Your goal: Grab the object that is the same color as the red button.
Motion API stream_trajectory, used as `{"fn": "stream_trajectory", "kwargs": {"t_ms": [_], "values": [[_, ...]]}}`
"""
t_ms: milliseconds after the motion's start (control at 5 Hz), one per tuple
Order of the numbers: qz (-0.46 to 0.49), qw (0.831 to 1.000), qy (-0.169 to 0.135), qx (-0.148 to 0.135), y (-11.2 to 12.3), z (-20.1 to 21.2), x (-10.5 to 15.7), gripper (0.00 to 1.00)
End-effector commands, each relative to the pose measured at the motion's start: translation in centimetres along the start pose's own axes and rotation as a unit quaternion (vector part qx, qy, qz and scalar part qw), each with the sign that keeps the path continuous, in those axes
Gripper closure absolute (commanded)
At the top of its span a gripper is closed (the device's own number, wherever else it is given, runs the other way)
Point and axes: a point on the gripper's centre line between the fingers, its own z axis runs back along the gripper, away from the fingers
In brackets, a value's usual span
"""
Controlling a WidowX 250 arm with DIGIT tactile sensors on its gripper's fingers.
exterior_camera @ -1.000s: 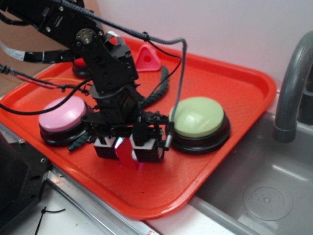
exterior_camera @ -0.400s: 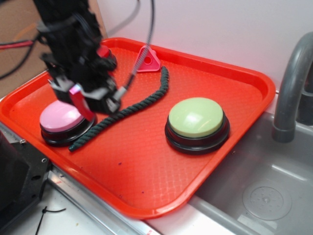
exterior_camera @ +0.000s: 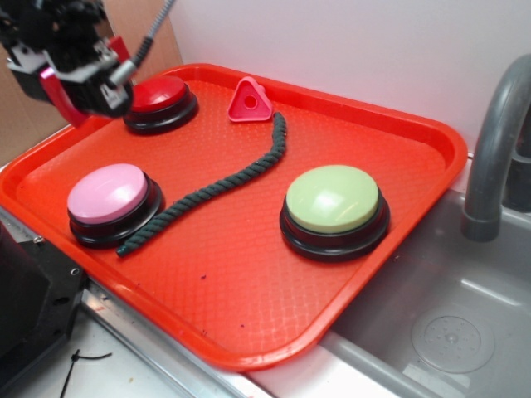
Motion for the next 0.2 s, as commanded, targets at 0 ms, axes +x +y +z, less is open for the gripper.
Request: {"fn": "stream_trajectory", "kwargs": {"t_ms": [0], "values": [[0.048, 0.998, -0.005, -0.026, 0.91, 0.93, 1.54, 1.00]]}}
